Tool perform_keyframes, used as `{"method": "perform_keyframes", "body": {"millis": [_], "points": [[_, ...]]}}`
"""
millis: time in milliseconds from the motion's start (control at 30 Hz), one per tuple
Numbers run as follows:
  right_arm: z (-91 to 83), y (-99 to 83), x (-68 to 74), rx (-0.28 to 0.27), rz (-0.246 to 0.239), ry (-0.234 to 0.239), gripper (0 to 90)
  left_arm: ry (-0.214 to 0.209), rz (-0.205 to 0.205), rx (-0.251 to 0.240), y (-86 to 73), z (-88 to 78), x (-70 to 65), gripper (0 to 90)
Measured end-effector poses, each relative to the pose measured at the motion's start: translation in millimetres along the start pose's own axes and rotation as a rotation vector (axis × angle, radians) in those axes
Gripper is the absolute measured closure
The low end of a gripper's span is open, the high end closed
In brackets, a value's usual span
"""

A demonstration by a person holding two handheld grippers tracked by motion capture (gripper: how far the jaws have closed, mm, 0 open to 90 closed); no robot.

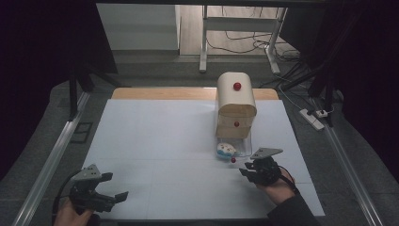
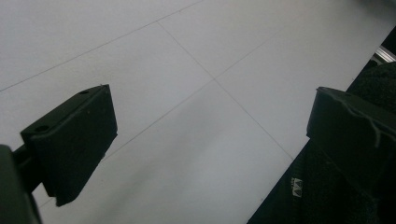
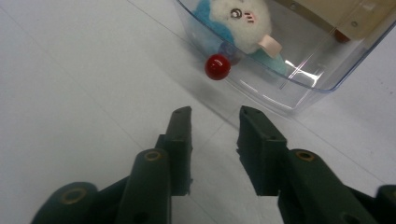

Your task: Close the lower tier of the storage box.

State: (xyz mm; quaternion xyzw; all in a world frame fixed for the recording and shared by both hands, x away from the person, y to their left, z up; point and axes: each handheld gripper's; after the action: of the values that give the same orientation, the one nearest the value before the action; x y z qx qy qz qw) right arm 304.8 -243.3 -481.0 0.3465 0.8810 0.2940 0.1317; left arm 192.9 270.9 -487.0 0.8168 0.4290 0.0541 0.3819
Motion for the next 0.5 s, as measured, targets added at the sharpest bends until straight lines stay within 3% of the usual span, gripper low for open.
{"method": "perform_keyframes", "body": {"millis": [333, 500], "points": [[6.4, 6.0, -6.6, 0.004, -0.015, 0.05, 87.9, 0.0, 0.006, 0.005, 0.4, 0.5, -0.3, 2.2], [9.6, 9.3, -8.4, 0.011, -0.016, 0.052, 89.4, 0.0, 0.007, 0.007, 0.6, 0.8, -0.6, 2.2]]}}
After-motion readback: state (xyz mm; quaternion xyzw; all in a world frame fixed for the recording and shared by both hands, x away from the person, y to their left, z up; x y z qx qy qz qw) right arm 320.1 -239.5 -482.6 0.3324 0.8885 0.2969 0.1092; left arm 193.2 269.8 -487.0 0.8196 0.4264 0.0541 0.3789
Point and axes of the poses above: each handheld gripper's, and its own axes: z roughly forward along the jaws, y roughly out of its top, x roughly to its left, and after that the axes turned 2 degrees about x, right-handed
